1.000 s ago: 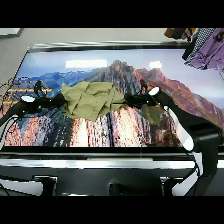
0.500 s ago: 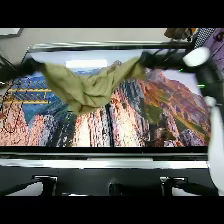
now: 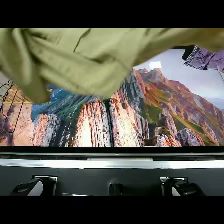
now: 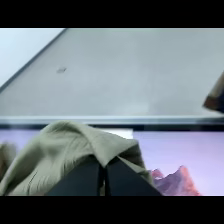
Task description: Fold the clothes and pants, and hang the long-sleeved shirts on hangers.
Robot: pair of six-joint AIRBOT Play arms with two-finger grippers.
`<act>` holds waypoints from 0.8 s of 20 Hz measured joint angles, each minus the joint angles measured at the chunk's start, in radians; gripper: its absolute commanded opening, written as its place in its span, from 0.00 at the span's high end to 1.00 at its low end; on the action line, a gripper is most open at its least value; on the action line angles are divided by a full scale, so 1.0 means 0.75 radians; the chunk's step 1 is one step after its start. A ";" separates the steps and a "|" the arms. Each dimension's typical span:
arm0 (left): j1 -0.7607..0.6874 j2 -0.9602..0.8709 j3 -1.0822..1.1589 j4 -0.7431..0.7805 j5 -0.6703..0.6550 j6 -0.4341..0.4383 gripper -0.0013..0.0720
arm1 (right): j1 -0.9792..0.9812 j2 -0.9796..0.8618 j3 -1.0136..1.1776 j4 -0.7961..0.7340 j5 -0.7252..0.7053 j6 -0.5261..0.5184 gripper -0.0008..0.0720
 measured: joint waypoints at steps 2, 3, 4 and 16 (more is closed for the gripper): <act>0.002 0.085 0.002 0.081 -0.085 -0.067 0.96 | 0.000 0.092 0.003 -0.075 0.040 0.049 0.96; 0.002 0.113 -0.001 0.109 -0.136 -0.091 0.96 | 0.000 0.116 0.003 -0.104 0.060 0.068 0.96; 0.002 0.131 -0.010 0.128 -0.182 -0.108 0.96 | 0.000 0.125 0.002 -0.122 0.075 0.082 0.96; -0.203 -0.255 -0.552 0.058 -0.159 -0.138 0.96 | -0.001 -0.663 0.002 -0.186 0.061 0.220 0.96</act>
